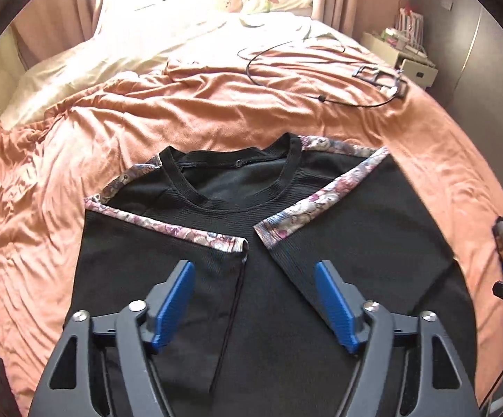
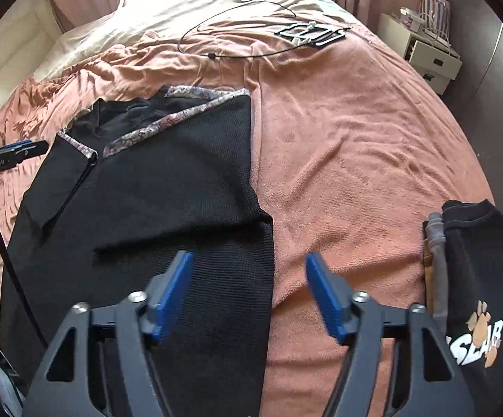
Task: Fold small clothes
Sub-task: 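Raise both tools away from the folded shirt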
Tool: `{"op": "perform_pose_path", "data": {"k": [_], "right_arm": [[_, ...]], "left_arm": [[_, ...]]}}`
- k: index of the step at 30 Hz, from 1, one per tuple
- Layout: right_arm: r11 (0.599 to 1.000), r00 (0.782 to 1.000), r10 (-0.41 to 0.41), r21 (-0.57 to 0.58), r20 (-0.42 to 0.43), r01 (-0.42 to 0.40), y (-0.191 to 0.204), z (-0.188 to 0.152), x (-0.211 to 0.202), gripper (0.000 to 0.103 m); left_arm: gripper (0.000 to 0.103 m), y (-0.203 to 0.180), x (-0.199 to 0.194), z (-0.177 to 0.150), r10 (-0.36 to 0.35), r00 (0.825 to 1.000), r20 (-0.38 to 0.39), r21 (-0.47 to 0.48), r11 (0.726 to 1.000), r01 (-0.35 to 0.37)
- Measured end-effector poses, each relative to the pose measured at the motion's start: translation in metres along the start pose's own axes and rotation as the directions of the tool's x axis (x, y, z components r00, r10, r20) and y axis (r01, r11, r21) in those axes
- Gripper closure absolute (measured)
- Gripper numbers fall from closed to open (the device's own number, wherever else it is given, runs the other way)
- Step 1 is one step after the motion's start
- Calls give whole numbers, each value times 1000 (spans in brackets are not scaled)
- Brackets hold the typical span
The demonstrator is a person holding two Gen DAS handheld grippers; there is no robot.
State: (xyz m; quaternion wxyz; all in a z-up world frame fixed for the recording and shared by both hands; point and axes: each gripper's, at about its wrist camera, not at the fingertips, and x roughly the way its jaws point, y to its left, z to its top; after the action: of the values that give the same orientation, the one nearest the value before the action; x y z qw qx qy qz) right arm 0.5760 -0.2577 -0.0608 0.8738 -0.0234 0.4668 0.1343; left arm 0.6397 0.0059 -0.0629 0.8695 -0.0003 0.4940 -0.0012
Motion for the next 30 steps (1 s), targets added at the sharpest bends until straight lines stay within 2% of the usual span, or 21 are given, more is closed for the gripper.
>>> {"op": "perform_pose_path", "data": {"k": [2,5,9,13,22,27,30], "right_arm": [[1000,1000,0,2,15,0,6,-6,-19,16],[1000,1000,-3,-3,28,3,12,-17,-43,11],[1000,999,-17,-20,37,17,22,-32,-67,2],[1000,998,-11,-18,61,12,28,-43,-91,1],[999,994,14,-39,112,-10,43,-77,-134,1],[998,990,23,-52,136,-16,48,-103,-146,1],[999,989,36,-41,142,-30,48,-118,-150,1]], "left_arm": [[14,4,-22,-10,-24,999,21,-3,1000,24],[6,11,-52,-27,-32,998,51,-14,999,33],[5,23,-87,-51,-46,996,77,-50,998,50],[2,39,-118,-78,-61,992,110,-86,994,71],[2,84,-166,-140,-35,986,161,-177,982,64],[2,104,-189,-175,-13,981,193,-203,978,53],[2,115,-198,-197,-28,978,207,-227,971,76]]}}
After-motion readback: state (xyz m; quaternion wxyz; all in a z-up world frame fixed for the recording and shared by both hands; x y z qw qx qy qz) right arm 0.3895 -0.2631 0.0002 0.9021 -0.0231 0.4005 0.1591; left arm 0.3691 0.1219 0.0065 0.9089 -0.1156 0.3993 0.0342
